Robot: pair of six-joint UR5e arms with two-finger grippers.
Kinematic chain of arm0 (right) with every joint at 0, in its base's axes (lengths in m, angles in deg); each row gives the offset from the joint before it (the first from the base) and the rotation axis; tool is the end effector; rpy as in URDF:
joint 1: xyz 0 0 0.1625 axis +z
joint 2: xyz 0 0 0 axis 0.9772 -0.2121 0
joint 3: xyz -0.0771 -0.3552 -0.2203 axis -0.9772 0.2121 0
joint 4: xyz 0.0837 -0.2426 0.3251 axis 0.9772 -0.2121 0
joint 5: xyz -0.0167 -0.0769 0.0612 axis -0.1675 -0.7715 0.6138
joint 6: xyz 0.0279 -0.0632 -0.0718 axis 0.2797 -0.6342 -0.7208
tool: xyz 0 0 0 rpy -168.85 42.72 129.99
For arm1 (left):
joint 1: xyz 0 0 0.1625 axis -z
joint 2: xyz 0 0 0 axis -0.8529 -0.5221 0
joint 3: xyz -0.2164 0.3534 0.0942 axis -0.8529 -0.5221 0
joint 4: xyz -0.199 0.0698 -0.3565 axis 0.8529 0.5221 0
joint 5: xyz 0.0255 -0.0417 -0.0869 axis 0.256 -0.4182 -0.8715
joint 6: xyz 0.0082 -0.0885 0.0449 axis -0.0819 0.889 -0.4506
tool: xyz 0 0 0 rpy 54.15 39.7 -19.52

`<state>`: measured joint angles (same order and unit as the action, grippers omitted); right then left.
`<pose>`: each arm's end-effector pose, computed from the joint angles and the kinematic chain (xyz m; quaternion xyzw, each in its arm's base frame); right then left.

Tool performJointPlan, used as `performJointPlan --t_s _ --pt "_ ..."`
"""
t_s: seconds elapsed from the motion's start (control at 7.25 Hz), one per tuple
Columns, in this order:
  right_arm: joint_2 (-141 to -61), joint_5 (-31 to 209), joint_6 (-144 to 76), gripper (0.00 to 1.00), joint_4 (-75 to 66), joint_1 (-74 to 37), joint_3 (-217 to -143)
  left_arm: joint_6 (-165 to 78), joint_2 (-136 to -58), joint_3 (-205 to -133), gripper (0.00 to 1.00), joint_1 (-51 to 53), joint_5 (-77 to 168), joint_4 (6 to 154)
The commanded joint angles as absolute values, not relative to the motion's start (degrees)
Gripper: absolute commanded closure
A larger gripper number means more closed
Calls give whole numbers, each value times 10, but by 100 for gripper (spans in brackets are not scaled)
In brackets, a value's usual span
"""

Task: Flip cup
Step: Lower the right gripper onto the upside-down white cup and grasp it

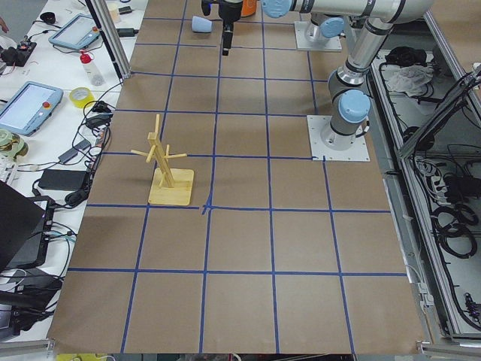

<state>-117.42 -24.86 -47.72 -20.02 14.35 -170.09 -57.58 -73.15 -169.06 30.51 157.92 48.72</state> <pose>0.1512 -0.5228 0.5192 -0.0062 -0.9989 0.0458 0.0050 -0.1234 -0.4770 0.5242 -0.0145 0.9971 -0.0736 0.0102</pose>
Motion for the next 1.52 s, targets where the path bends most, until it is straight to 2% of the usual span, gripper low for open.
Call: performJointPlan --t_s 0.0,0.69,1.38 --pt "-1162 -241 -480 0 -201 96 -1691 -576 -731 -1691 0 305 1579 487" --pt "-954 -242 -533 0 -556 34 -1788 -576 -731 -1691 0 305 1578 487" --pt "-909 -260 -546 8 -567 11 -1818 -576 -731 -1691 0 305 1578 487"
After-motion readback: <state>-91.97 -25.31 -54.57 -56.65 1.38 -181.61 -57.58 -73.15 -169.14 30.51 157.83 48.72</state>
